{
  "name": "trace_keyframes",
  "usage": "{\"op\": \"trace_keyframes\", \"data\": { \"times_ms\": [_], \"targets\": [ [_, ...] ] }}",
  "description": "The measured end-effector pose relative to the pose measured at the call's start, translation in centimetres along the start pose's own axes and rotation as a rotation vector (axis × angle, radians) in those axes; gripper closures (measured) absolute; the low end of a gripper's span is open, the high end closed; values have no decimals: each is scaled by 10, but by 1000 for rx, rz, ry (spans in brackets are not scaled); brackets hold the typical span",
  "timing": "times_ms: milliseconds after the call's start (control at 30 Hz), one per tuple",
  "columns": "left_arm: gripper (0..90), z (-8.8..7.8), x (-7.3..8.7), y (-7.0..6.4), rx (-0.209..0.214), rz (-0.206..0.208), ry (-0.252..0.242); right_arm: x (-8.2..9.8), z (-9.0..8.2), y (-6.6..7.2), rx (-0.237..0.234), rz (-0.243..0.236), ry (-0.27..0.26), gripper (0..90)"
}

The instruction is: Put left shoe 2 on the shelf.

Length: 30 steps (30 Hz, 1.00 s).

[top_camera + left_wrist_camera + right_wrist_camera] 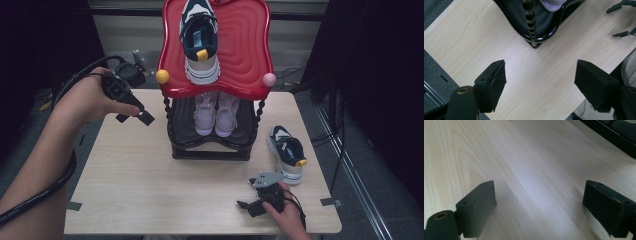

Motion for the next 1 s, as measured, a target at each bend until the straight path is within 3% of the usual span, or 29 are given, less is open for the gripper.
{"op": "trace_keyframes", "data": {
  "times_ms": [333,433,1000],
  "targets": [
    [248,17,16,8,8,-25,2,0,0,0,0,0,0,107],
    [248,23,21,9,-3,-14,14,0,0,0,1,0,-3,107],
    [248,63,43,12,31,-32,34,0,0,0,2,-1,-3,107]
  ]
}}
Point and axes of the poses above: each handheld gripper's, and its own axes: z roughly forward along the jaws, x roughly out of its underside, y roughly to its left, the point moved 1 cm from there along z, roughly forward along the jaws, and after that the axes turned 15 degrees about -z, right-handed, at the moved point
